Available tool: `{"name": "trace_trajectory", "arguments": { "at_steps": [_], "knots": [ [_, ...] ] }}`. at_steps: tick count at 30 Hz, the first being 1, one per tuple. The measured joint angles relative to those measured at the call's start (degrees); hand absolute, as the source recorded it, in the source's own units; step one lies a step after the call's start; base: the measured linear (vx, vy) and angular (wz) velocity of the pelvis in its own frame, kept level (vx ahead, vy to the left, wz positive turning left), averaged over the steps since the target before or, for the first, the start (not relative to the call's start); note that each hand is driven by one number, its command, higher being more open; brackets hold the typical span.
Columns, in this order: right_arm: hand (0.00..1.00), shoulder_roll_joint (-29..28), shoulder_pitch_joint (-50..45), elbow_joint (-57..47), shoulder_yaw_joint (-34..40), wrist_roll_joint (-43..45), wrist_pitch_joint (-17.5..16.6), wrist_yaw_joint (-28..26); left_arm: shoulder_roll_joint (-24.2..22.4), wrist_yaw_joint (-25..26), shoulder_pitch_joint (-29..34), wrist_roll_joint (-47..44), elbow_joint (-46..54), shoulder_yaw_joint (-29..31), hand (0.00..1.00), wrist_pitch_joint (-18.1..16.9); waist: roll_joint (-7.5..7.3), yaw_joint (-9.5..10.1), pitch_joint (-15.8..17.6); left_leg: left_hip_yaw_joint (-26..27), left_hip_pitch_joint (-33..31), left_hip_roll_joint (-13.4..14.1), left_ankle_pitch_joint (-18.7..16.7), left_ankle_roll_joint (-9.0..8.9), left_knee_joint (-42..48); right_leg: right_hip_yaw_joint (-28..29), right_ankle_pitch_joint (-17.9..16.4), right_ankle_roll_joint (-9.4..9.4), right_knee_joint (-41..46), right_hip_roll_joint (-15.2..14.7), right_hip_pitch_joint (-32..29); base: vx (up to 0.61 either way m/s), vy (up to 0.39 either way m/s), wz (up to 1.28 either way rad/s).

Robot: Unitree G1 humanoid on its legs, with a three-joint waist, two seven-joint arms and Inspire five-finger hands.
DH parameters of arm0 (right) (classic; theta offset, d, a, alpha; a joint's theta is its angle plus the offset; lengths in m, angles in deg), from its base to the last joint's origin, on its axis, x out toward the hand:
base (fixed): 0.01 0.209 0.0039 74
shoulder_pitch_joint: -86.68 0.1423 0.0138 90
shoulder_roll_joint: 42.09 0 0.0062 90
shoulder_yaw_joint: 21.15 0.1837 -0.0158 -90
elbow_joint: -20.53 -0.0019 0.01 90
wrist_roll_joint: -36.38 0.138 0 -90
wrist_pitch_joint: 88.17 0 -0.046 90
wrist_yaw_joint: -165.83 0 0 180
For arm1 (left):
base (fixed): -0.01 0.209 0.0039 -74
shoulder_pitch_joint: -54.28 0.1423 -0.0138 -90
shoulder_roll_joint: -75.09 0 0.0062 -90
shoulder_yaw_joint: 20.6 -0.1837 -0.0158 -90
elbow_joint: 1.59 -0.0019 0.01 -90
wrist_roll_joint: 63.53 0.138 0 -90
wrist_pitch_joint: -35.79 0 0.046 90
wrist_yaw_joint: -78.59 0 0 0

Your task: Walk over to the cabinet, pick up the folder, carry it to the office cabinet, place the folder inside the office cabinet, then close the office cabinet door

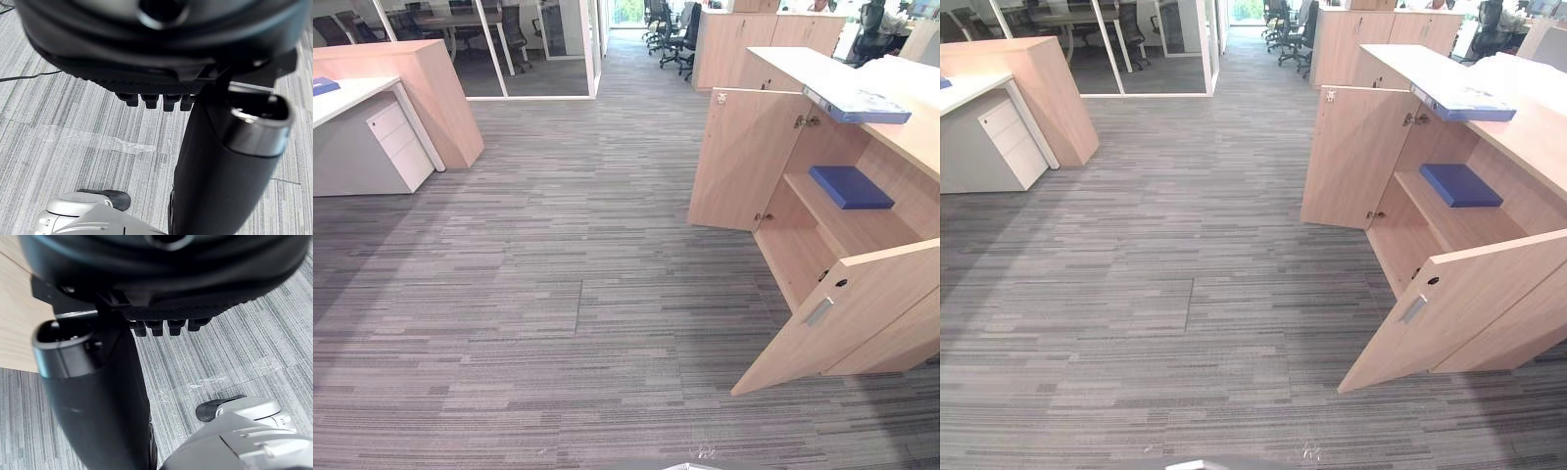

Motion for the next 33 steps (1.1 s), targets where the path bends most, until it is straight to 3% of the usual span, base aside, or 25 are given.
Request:
{"name": "trace_trajectory", "arguments": {
  "at_steps": [15, 23, 25, 27, 28, 29, 30, 31, 32, 33],
  "knots": [
    [1.0, -0.27, 0.08, 0.0, 1.56, 0.43, 0.0, -0.31, -0.03, 0.11, 0.14, -1.52, -0.01, 0.02, 1.0, -0.3, -0.18, 0.05, 0.54, -0.09, 0.62, 0.1, 0.16, -0.2, -0.72, -0.11, -0.02, 0.03, -0.3, 0.09, 0.48, 0.0, -0.016, 0.0],
    [1.0, -0.92, -0.56, -0.02, 3.93, 4.73, -0.41, -0.17, -0.2, 0.46, 0.2, -2.21, 0.03, 0.52, 1.0, -0.35, -0.24, 0.01, 0.83, -0.08, 0.6, 0.19, 0.21, -0.27, -1.18, -0.14, -0.02, 0.02, -0.75, 0.17, 0.44, -0.01, -0.024, 0.0],
    [1.0, -1.16, -0.59, -0.36, 3.66, 4.72, -0.63, -0.14, -0.9, 0.43, 0.15, -2.57, 0.33, 3.53, 1.0, -0.47, -0.28, 0.03, 1.52, 0.26, -0.13, 0.51, -0.44, -1.11, -0.25, -0.08, -0.59, -0.01, -0.05, 0.38, -0.09, 0.0, -0.038, -0.03],
    [1.0, -1.82, -0.46, -2.06, 3.49, 4.74, -0.72, -0.08, -1.73, 0.69, -0.04, -2.64, 2.09, 6.52, 1.0, -0.6, -0.75, 0.13, 3.14, 0.72, -3.22, 1.19, -4.08, -1.89, 6.95, -0.08, -2.34, -0.58, 3.27, 0.61, -1.52, -0.02, -0.045, -0.09],
    [1.0, -1.9, -0.73, -4.07, 3.02, 4.81, -0.79, -0.08, -3.19, 1.02, -0.45, -2.67, 3.25, 9.97, 1.0, -1.01, -0.01, 0.36, 4.16, 1.81, -8.51, 3.29, -9.37, -2.97, 17.83, -0.1, -4.81, -1.81, 7.46, 2.09, -3.95, -0.04, -0.054, -0.15],
    [1.0, -1.88, -0.7, -4.42, 2.78, 4.86, -0.83, -0.01, -3.56, 1.08, -0.42, -2.73, 3.33, 11.28, 1.0, -1.0, -0.31, 0.56, 4.42, 2.61, -10.43, 4.22, -10.72, -3.75, 22.63, -0.09, -5.6, -2.38, 8.71, 2.56, -4.36, -0.04, -0.058, -0.14],
    [1.0, -2.08, -0.57, -4.49, 2.4, 5.11, -0.81, 0.24, -3.76, 1.01, -0.81, -3.08, 3.56, 12.77, 1.0, -0.86, -0.48, 0.57, 5.29, 3.19, -14.4, 5.29, -10.88, -3.97, 31.6, 0.11, -6.43, -3.19, 9.87, 2.95, -4.41, -0.02, -0.053, -0.25],
    [1.0, -2.13, -0.93, -4.55, 2.31, 5.39, -0.76, 0.58, -4.73, 1.26, -0.61, -3.96, 5.26, 14.13, 1.0, -0.78, -0.58, 1.38, 5.7, 3.24, -20.24, 6.83, -7.62, -3.41, 44.97, 1.16, -7.49, -3.89, 11.47, 3.59, -4.1, 0.01, -0.06, -0.31],
    [1.0, -2.13, -1.16, -4.58, 2.28, 5.88, -0.73, 0.7, -5.03, 1.53, -0.46, -4.32, 5.72, 14.38, 1.0, -0.81, -0.73, 1.8, 5.81, 3.34, -22.26, 7.36, -5.71, -3.45, 49.19, 1.77, -7.92, -4.16, 11.86, 3.65, -3.66, 0.05, -0.05, -0.43],
    [1.0, -1.98, -1.42, -4.59, 1.52, 6.84, -0.6, 0.9, -5.38, 1.76, 0.04, -4.93, 6.59, 14.61, 1.0, -0.81, -0.89, 2.23, 5.72, 3.7, -24.84, 8.24, -6.52, -3.11, 53.75, 2.52, -8.57, -4.61, 12.33, 3.71, -3.32, 0.12, -0.036, -0.34]
  ]
}}
